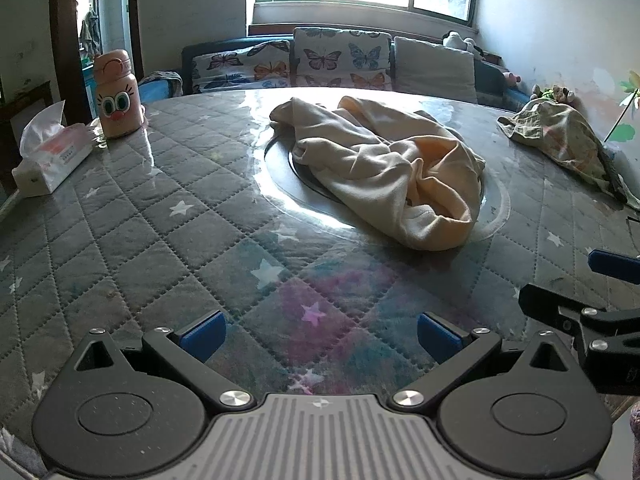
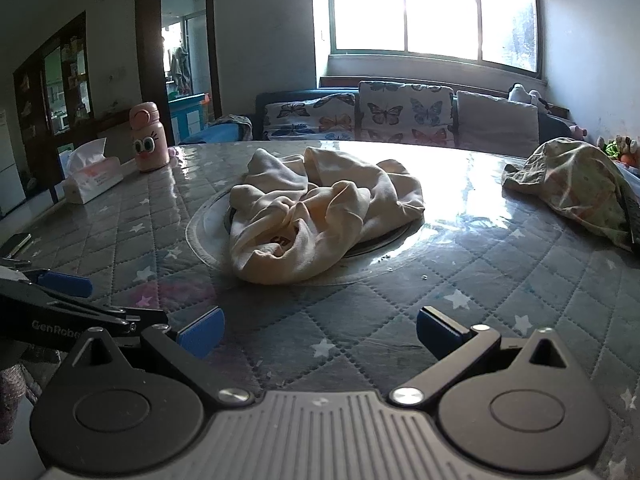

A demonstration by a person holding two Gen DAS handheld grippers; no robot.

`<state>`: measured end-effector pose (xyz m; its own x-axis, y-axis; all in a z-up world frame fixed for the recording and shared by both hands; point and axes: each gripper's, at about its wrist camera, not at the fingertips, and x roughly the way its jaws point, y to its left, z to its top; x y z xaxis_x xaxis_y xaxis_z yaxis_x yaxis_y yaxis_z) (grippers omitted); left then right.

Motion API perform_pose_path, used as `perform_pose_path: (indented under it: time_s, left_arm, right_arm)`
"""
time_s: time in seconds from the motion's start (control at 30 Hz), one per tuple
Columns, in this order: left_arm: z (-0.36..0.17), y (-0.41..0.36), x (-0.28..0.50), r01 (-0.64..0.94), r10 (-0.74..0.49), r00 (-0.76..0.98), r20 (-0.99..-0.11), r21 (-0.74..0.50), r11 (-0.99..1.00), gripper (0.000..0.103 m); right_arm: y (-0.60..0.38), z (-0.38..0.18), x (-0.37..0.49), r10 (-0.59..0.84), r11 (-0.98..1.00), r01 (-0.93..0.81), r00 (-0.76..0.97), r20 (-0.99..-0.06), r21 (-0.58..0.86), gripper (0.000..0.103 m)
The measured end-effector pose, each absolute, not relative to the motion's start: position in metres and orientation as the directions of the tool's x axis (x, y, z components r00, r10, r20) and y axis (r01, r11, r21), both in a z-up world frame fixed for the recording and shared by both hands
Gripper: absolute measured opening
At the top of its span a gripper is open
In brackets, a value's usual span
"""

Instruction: Fold clothes

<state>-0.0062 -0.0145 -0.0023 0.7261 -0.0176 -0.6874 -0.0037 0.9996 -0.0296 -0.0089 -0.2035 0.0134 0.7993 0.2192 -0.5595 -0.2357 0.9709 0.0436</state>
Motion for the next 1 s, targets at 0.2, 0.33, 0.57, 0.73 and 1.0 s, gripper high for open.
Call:
perform_pose_path:
  time_s: [0.2,0.33,0.57,0.73,1.0]
  left_arm:
    - [-0.004,-0.015,0.001,-0.001,-0.02,0.712,-0.701,-0.03,1.0,0.103]
    - [-0.004,-0.014,0.006,-0.003,-0.023,0.705,-0.708,-0.035,0.999,0.103]
    - [0.0,-0.011,0.017,-0.002,-0.025,0.696,-0.718,-0.037,0.999,0.103]
    - [0.002,-0.008,0.026,-0.006,-0.022,0.693,-0.72,-0.037,0.999,0.103]
    - [0.01,0.003,0.046,-0.024,-0.007,0.696,-0.718,-0.032,0.999,0.103]
  right_arm:
    - [-0.202,0.012,-0.002,0.226,0.969,-0.24,0.786,-0.575,0.053,0.103]
    - [-0.202,0.011,0.004,0.226,0.969,-0.241,0.777,-0.588,0.055,0.103]
    - [-0.201,0.013,0.016,0.235,0.967,-0.248,0.766,-0.598,0.062,0.103]
    - [-0.199,0.016,0.027,0.239,0.965,-0.256,0.76,-0.605,0.06,0.103]
    - [-0.201,0.018,0.049,0.228,0.967,-0.249,0.75,-0.622,0.054,0.103]
